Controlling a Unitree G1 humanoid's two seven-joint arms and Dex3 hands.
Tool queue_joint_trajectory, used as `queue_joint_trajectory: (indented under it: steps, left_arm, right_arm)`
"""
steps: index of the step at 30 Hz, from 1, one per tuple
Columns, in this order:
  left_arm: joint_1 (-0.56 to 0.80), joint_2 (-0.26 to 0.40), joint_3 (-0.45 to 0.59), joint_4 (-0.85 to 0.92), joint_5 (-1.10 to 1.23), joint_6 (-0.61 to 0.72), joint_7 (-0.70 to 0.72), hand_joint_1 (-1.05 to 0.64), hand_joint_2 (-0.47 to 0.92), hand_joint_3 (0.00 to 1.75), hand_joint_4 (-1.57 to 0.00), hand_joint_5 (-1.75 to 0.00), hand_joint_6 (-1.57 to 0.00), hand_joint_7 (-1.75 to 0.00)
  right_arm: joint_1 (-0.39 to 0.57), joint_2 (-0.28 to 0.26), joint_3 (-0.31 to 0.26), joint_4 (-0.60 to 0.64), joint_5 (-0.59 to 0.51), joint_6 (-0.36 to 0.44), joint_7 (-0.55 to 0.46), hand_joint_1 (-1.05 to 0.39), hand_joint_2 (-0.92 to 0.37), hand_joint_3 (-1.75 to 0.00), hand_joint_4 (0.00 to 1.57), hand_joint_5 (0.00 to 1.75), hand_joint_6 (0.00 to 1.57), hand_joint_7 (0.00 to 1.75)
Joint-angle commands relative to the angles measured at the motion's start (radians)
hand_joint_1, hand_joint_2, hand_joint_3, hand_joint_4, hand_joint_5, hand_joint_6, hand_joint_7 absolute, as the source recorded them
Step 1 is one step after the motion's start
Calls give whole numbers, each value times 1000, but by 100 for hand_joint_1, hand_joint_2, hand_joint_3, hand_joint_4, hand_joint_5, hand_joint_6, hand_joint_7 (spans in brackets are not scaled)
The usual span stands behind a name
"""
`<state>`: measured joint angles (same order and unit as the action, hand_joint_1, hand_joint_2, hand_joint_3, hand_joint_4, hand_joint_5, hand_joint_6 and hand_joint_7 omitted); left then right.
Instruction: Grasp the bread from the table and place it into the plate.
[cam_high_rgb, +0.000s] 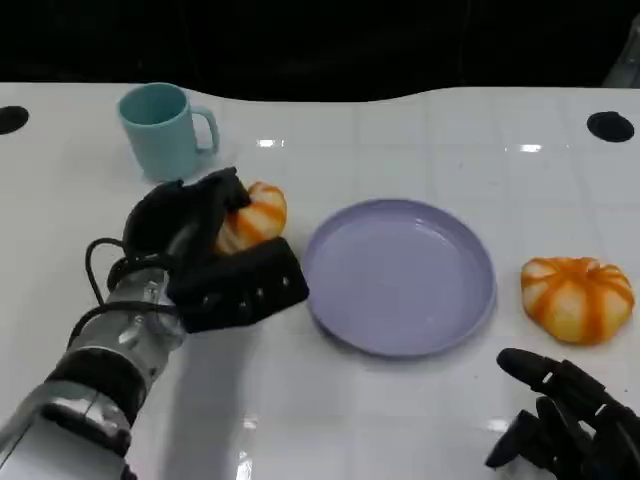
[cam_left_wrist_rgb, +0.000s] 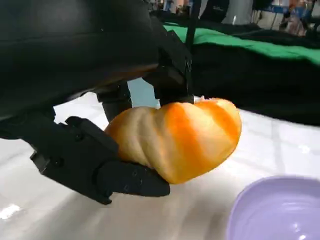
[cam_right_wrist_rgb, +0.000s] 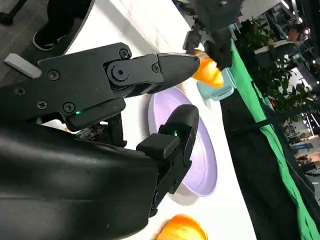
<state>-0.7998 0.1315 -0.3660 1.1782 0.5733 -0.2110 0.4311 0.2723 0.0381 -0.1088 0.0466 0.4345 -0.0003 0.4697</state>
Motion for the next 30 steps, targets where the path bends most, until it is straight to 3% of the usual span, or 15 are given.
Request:
queue_joint_trajectory:
  steps: [1,5,10,14,26,30]
  left_arm:
    - [-39,-2,38,-56,-41,-36,8,-16,59,108,-87,-175,-67,-175]
    - [-41,-2,38,-67,-47,-38,0,-17,57,112,-87,-175,-67,-175]
    - [-98,-23,-8,-120,-51,-238,-155,-10,42,128,-85,-175,-70,-175]
    - [-122,-37,-13,-96,-61,-294,-257,-13,44,132,-88,-175,-76,-175]
    - [-147,-56,-32,-75,-48,-300,-328,-18,45,130,-91,-175,-77,-175]
    - [-188,-130,-132,-25,40,-246,-358,-18,59,109,-89,-175,-72,-175]
  right_arm:
    - [-6,-16,-12,-4,2,-1,-9,-80,-92,-20,68,148,96,56]
    - [-7,-16,-12,-3,2,-2,-10,-80,-92,-20,68,149,96,57]
    - [-13,-14,-14,3,10,3,-4,-80,-92,-19,67,149,96,58]
    - [-13,-14,-13,3,7,-1,-4,-79,-92,-20,66,150,94,59]
    - [-13,-14,-16,4,18,10,-3,-79,-92,-18,68,147,95,58]
    - [-10,-20,-19,7,29,1,25,-79,-92,-19,68,147,94,57]
